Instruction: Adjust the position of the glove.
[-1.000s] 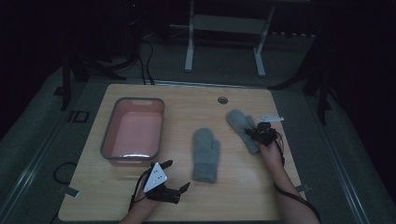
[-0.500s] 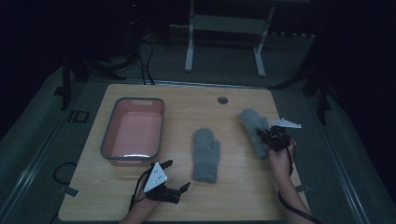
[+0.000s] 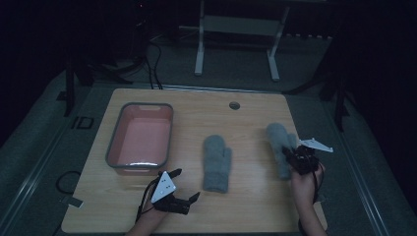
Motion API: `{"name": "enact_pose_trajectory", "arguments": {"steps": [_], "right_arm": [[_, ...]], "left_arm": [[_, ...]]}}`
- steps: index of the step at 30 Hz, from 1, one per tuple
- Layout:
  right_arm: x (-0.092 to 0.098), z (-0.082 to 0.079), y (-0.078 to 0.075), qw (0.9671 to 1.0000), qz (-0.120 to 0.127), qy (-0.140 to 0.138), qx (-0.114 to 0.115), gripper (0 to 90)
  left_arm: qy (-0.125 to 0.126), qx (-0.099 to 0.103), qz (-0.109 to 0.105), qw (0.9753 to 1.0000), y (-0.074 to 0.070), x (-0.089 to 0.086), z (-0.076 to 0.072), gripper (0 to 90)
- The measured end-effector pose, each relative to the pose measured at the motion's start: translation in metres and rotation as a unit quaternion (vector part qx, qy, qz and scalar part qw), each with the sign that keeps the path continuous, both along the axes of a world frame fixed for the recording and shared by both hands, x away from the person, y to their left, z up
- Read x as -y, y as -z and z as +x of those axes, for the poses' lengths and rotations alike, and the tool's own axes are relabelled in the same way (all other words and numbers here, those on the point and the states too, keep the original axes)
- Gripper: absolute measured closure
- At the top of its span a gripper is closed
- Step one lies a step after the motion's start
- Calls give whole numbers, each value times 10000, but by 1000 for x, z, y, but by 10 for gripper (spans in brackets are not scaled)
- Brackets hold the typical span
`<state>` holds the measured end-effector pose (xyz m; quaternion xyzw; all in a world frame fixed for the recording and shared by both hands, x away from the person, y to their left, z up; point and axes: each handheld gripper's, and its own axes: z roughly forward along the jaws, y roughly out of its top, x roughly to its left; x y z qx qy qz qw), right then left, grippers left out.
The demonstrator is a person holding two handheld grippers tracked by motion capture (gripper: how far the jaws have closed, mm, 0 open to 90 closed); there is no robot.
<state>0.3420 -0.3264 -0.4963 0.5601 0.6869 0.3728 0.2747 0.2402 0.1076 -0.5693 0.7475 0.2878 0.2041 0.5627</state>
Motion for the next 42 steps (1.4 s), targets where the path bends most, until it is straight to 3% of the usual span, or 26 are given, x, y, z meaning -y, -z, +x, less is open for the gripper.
{"name": "enact_pose_trajectory", "arguments": {"steps": [5, 7, 9, 14, 20, 22, 24, 25, 27, 30, 35, 39, 42], "right_arm": [[7, -11, 9, 9996, 49, 244, -105, 785], [10, -11, 15, 9993, -56, 337, -159, 783], [14, -9, 22, 9989, 35, 410, -237, 779], [15, 1, 47, 9972, 40, 338, -662, 755], [13, 2, 50, 9974, 101, 259, -668, 637], [13, 2, 49, 9972, 188, 96, -715, 527], [10, 2, 45, 9965, -67, -122, -825, 477], [10, 2, 43, 9964, -74, -223, -811, 461], [13, 2, 37, 9956, -113, -424, -832, 436], [19, 5, 28, 9951, -146, -726, -661, 431], [22, 13, 30, 9893, -467, -1202, -681, 442], [24, 12, 42, 9896, -546, -1133, -704, 448], [25, 9, 50, 9907, -538, -1104, -579, 481]], "left_arm": [[0, 1, 6, 10000, 0, 0, 0, 7], [4, 4, 11, 10000, 0, 0, 0, 7], [9, -4, 21, 10000, 0, 0, 0, 7], [22, 1, 39, 10000, 0, 1, 0, 7], [33, 11, 49, 10000, 0, 1, 0, 7], [36, 7, 57, 10000, 0, 1, 0, 7], [37, 2, 58, 10000, 0, 1, 0, 7], [31, 0, 51, 10000, 0, 1, 0, 7], [27, 1, 44, 10000, 0, 1, 0, 7], [17, -14, 53, 10000, 0, 1, 0, 7], [9, -7, 48, 10000, 0, 1, 0, 7], [10, -16, 41, 10000, 0, 1, 0, 7], [28, -9, 42, 10000, 0, 1, 0, 7]]}}
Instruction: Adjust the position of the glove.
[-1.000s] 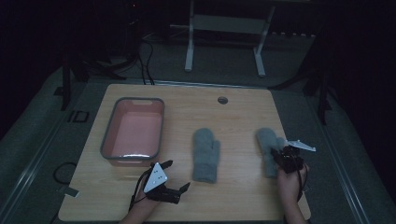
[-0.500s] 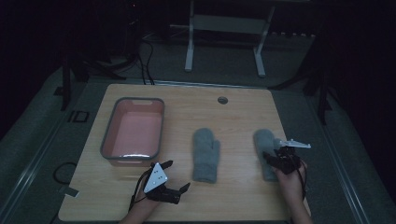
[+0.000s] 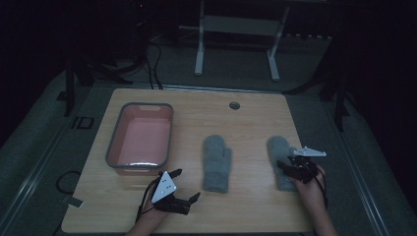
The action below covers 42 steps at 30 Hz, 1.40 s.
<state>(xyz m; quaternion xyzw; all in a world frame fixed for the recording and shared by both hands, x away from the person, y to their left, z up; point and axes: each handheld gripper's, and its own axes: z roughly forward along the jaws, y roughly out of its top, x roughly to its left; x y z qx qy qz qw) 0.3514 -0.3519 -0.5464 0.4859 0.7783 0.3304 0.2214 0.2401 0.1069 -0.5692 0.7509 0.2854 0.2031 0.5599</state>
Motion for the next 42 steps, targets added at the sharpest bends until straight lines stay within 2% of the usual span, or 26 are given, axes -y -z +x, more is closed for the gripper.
{"name": "enact_pose_trajectory", "arguments": {"steps": [2, 5, 7, 9, 11, 13, 17, 20, 24, 28, 38, 40, 42], "right_arm": [[-2, -2, 2, 9999, -50, 68, 59, 522], [-5, -3, 2, 9999, -94, 120, 59, 646], [-6, -3, 2, 9998, 0, 221, 6, 705], [-5, -3, 2, 9988, 230, 430, -71, 735], [-3, -3, 1, 9963, 519, 668, -144, 754], [-4, -4, 0, 9945, 618, 832, -157, 780], [-15, -8, -12, 9921, 564, 1122, -55, 797], [-26, -10, -22, 9913, 423, 1245, 79, 798], [-43, -15, -38, 9885, 492, 1415, 212, 799], [-62, -19, -50, 9875, 626, 1415, 310, 800], [-126, -28, -74, 9903, 893, 1003, 356, 799], [-137, -28, -76, 9881, 1058, 1065, 333, 799], [-150, -26, -75, 9867, 1249, 1030, 167, 799]], "left_arm": [[17, -2, -1, 10000, 0, 0, 0, 7], [13, -8, -5, 10000, 0, 0, 0, 7], [9, -11, -13, 10000, 0, 0, 0, 7], [5, -14, -6, 10000, 0, 0, 0, 7], [-4, -10, -2, 10000, 0, 0, 0, 7], [-11, -7, -4, 10000, 0, 0, 0, 7], [-11, -2, -20, 10000, 0, 0, 0, 7], [1, 56, -50, 10000, 0, 0, 0, 7], [-4, 77, -56, 10000, 0, 0, 0, 7], [3, 102, -50, 9999, -1, 1, 0, 7], [-19, 151, -147, 9998, -5, 0, 1, 7], [-11, 173, -141, 9997, -6, 0, 2, 7], [2, 176, -129, 9998, -6, 0, 2, 7]]}}
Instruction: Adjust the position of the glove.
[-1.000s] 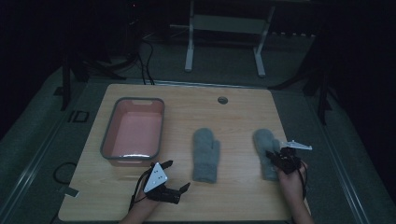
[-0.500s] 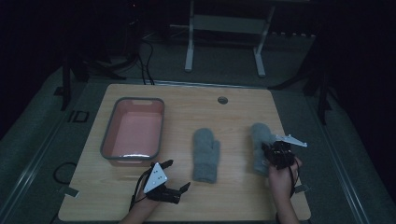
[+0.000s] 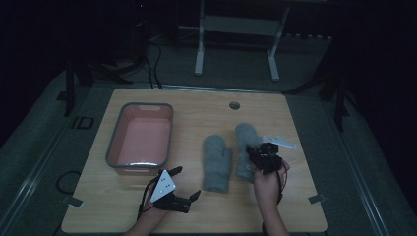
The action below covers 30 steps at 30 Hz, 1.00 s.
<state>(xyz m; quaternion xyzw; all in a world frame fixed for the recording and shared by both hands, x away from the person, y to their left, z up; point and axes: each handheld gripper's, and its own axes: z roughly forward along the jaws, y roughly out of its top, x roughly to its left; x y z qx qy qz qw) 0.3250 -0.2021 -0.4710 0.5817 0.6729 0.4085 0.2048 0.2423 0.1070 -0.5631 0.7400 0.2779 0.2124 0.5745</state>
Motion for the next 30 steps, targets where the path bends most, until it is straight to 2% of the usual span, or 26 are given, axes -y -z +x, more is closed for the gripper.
{"name": "enact_pose_trajectory", "arguments": {"steps": [3, 7, 10, 12, 19, 21, 23, 30], "right_arm": [[-21, 2, 1, 9999, -57, -86, -90, 799], [-49, 3, 1, 9995, -106, -281, -96, 799], [-68, 3, 4, 9990, -247, -357, -65, 798], [-78, 3, 9, 9990, -158, -376, -157, 797], [-94, 6, 35, 9978, -144, -402, -507, 785], [-97, 7, 45, 9969, -147, -428, -637, 750], [-98, 7, 54, 9963, -79, -448, -728, 707], [-99, 5, 62, 9966, -119, -612, -548, 586]], "left_arm": [[-19, -6, 2, 10000, 0, -1, 1, 7], [-33, 53, -94, 9999, -2, -3, 0, 7], [-36, 37, -129, 9999, -2, -4, -1, 7], [-30, 40, -119, 9999, -2, -4, -2, 7], [28, 33, -167, 9999, -3, -4, -3, 7], [95, 55, -236, 9997, -3, -5, -2, 7], [77, 51, -196, 9998, -3, -4, -2, 7], [50, -21, -79, 10000, -1, -3, 0, 7]]}}
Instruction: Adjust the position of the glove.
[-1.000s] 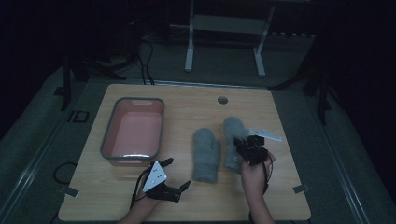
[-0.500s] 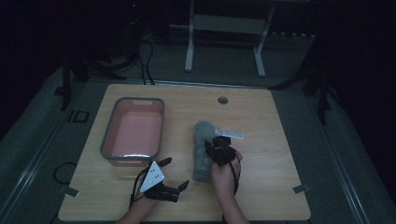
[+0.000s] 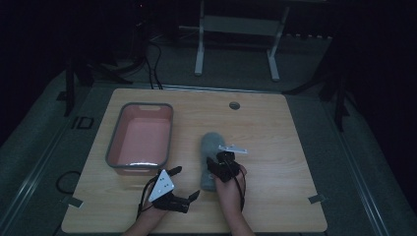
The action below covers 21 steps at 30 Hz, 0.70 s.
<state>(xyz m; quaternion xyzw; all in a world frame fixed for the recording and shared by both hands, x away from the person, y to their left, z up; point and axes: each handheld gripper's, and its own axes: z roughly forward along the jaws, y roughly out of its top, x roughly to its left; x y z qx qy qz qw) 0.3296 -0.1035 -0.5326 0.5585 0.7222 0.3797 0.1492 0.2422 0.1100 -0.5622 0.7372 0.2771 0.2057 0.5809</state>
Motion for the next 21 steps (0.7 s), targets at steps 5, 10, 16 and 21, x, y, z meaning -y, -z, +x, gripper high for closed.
{"name": "enact_pose_trajectory", "arguments": {"steps": [5, 10, 16, 21], "right_arm": [[8, -2, -14, 9996, 171, -175, 123, 536], [26, -2, -31, 9972, 116, -526, 512, 428], [47, 6, -45, 9937, 22, -804, 777, 189], [58, 18, -53, 9876, 142, -1381, 727, 129]], "left_arm": [[-42, -39, 36, 10000, 1, -1, 1, 7], [84, 57, 3, 9999, 0, -2, -2, 7], [86, 95, 143, 9998, 0, 2, -2, 7], [105, -22, 275, 9996, -11, 6, 0, 7]]}}
